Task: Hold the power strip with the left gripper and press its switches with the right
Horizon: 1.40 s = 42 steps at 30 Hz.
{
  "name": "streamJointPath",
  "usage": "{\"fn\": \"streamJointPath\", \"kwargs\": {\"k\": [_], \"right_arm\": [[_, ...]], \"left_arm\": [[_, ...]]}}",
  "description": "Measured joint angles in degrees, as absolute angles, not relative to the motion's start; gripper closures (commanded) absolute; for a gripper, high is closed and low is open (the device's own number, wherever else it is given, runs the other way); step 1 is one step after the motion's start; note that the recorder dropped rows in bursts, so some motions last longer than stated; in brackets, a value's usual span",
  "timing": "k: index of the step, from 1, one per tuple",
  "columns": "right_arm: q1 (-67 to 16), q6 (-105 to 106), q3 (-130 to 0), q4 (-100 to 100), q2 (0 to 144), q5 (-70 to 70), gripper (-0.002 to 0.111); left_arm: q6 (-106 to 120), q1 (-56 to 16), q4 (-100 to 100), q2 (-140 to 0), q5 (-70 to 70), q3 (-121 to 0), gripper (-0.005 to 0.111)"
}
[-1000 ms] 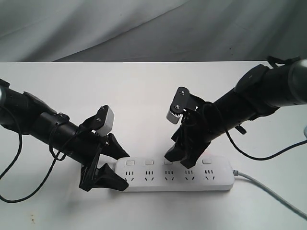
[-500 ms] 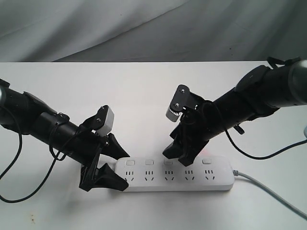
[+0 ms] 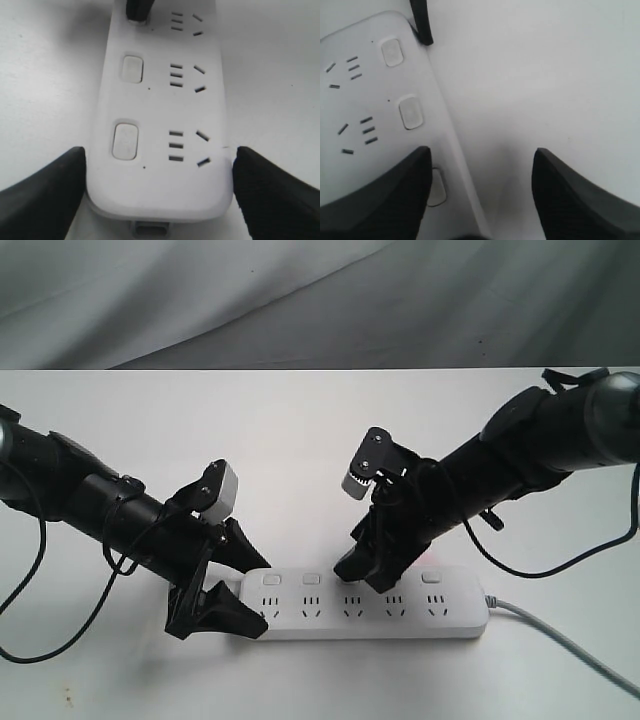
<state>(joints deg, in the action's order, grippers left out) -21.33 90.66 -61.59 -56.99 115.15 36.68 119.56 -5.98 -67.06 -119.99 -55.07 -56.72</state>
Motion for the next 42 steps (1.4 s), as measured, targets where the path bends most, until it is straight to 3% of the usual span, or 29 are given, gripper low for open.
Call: {"fn": "streamJointPath", "kwargs": {"k": [19,42], "right_arm": [[-18.7,88.5,-61.2,-51.7,107.0,34.5,0.054],[-17.9,89.3,-56.1,-52.3,106.9,31.9,0.054]], "left_arm": [[119.6,-6.0,-67.1,-120.0,-55.1,-56.7,0.046],[119.6,-6.0,-67.1,-120.0,-55.1,-56.7,0.046]]}}
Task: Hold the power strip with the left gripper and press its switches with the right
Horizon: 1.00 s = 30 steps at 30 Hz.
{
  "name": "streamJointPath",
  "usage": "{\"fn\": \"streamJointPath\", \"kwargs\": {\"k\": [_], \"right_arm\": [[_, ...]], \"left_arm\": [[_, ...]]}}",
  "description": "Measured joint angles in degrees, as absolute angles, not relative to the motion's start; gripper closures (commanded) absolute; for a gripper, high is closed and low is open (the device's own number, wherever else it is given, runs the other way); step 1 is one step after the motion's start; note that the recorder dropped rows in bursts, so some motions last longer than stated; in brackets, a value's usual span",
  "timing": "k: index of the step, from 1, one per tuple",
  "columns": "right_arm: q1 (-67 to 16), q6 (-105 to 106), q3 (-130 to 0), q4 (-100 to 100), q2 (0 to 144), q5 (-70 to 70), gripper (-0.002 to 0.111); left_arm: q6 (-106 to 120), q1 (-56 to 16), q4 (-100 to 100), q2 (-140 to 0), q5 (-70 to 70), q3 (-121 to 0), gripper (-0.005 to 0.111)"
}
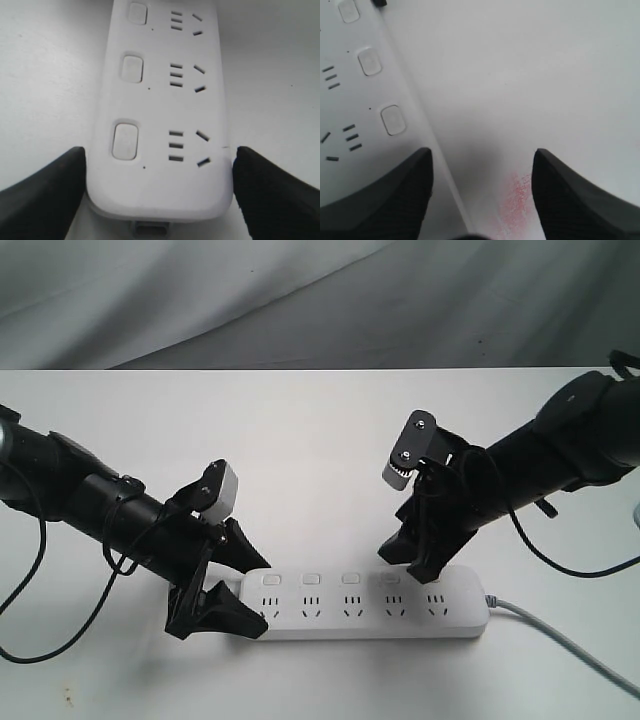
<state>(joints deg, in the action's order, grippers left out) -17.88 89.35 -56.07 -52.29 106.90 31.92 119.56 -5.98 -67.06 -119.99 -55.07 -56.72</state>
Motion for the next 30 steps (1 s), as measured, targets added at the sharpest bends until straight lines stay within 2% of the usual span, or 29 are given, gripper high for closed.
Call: {"fn": "streamJointPath", "kwargs": {"k": [30], "right_arm": [[-17.9,88.3,-56.3,-53.6,111.0,34.4,0.054]], "left_arm": [[119.6,-6.0,-67.1,-120.0,-55.1,-56.7,0.046]]}}
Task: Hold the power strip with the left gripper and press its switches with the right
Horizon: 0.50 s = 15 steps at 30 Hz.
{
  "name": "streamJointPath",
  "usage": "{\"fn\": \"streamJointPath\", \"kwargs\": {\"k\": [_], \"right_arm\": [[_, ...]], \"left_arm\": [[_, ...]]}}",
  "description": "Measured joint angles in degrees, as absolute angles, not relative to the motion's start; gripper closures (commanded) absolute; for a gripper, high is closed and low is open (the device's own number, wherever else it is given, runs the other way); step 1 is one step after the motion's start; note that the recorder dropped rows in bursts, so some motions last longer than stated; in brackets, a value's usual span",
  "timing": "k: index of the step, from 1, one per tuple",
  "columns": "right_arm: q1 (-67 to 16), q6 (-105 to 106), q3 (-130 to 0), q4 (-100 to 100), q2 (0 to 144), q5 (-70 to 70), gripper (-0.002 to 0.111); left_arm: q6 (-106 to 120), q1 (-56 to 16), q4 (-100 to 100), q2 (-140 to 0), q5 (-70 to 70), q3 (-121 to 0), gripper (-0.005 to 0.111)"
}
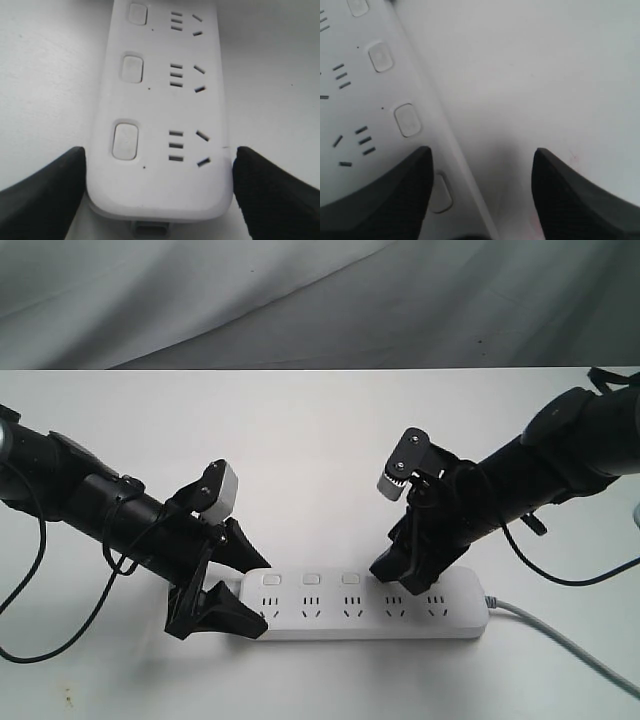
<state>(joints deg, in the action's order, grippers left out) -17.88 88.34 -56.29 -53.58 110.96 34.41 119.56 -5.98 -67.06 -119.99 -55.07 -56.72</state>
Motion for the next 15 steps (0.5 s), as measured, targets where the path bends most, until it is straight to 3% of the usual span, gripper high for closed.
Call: {"fn": "streamJointPath", "kwargs": {"k": [15], "right_arm": [[-17.9,80.5,-56.7,-49.3,111.2,34.5,0.054]], "left_arm": [[119.6,-6.0,-67.1,-120.0,-55.1,-56.7,0.046]]}}
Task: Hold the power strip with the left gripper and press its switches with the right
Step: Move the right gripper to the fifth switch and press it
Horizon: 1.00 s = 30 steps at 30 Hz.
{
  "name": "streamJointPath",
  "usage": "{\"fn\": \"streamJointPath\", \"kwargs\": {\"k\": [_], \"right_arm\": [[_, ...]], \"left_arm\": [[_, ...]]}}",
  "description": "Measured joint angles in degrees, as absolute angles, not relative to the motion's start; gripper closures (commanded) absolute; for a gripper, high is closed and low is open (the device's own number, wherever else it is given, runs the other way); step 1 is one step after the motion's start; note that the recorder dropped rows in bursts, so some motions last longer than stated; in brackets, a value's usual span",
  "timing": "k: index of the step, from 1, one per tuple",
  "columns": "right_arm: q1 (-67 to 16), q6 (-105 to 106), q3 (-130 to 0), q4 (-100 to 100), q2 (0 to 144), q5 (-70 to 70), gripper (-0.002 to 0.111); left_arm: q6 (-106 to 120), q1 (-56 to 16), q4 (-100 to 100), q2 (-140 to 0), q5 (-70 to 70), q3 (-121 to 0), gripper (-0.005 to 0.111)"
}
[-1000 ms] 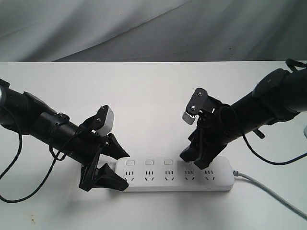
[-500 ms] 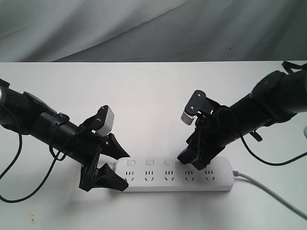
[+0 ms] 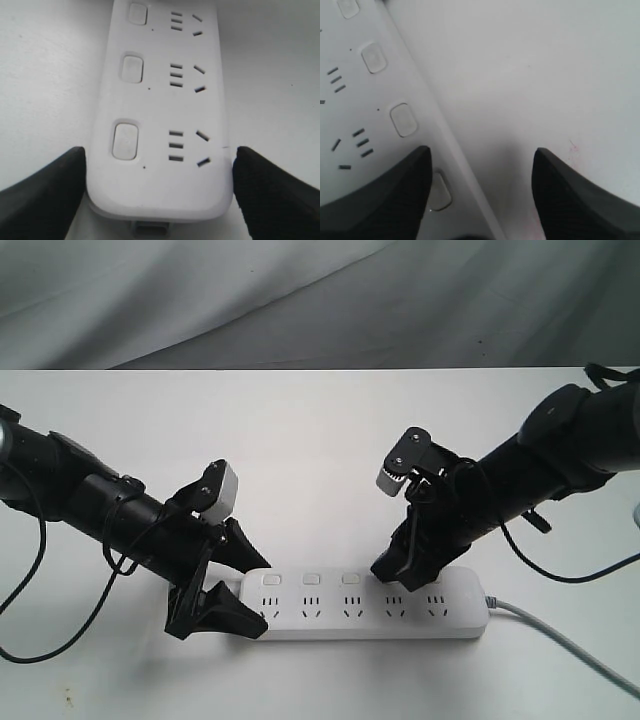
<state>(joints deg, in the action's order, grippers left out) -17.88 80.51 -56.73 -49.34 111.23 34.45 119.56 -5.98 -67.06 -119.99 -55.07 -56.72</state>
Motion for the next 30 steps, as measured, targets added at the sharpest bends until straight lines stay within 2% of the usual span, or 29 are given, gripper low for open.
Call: {"fn": "streamJointPath", "kwargs": {"k": [13,17,22,30], "right_arm": [[-18.0,76.0,-57.1,-46.2,110.7,33.6,0.054],[-17.6,81.8,-56.0,-47.0,105.1,30.3,0.054],[-11.9,82.8,-55.8,-47.8,98.5,35.5,0.054],[-11.5,86.3,-49.2,-50.4,98.5,31.2,0.054]], "left_arm": [[119.7,-6.0,-67.3,-120.0,-55.1,-56.7,0.046],[119.7,-6.0,-67.3,-120.0,-55.1,-56.7,0.046],[119.7,-6.0,-67.3,-120.0,-55.1,-56.7,0.046],[119.7,-6.0,-67.3,-120.0,-55.1,-56.7,0.046]]}}
